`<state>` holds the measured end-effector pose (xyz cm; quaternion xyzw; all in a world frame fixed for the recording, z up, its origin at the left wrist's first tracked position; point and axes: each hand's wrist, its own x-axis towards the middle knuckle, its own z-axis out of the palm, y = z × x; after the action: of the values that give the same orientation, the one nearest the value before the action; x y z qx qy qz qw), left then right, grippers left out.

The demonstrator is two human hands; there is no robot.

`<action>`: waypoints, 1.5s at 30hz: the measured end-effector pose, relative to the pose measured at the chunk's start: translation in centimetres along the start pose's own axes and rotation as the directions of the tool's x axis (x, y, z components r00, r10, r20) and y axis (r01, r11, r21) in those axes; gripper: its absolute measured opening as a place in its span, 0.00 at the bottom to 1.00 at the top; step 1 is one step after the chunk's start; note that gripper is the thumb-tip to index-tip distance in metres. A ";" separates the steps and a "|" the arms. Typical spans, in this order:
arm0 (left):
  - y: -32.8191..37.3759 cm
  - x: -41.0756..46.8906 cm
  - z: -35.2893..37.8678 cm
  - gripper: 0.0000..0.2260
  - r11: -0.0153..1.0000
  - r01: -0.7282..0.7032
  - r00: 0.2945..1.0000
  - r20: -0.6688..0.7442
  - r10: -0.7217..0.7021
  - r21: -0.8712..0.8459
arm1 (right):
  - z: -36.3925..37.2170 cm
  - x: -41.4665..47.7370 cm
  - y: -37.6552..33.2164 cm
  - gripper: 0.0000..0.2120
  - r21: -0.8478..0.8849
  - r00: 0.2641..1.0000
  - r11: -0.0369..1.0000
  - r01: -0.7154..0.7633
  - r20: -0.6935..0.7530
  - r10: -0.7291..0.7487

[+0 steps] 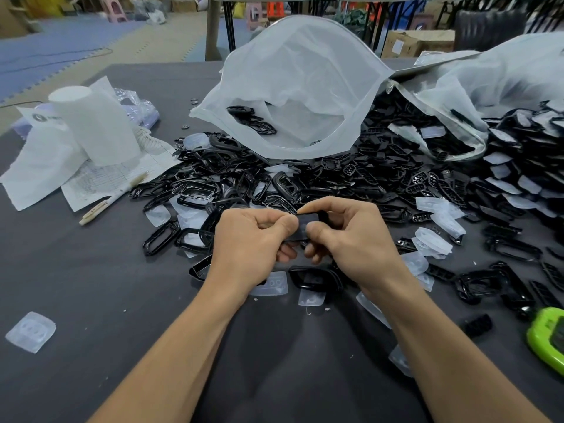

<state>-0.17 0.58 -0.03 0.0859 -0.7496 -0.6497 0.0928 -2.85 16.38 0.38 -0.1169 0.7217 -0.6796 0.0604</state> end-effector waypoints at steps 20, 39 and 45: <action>0.0 0.3 -0.2 0.11 0.988 0.129 0.988 0.098 -0.121 -0.080 | -0.7 0.2 0.0 0.13 -0.142 0.999 0.990 -0.003 -0.040 -0.003; -0.5 -2.4 2.2 0.13 0.887 -0.217 0.967 -0.037 0.254 0.407 | -12.7 1.0 -2.3 0.14 -0.777 0.974 0.589 -0.223 -0.193 0.115; -0.7 -2.5 3.1 0.12 0.674 -0.309 0.891 -0.043 0.452 0.671 | -21.7 3.3 -2.9 0.13 -0.743 0.815 0.350 -0.570 -0.566 0.126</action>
<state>1.48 4.08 -1.22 0.0204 -0.9142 -0.3034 0.2680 -11.16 36.36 5.01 0.1769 0.9691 -0.1711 -0.0167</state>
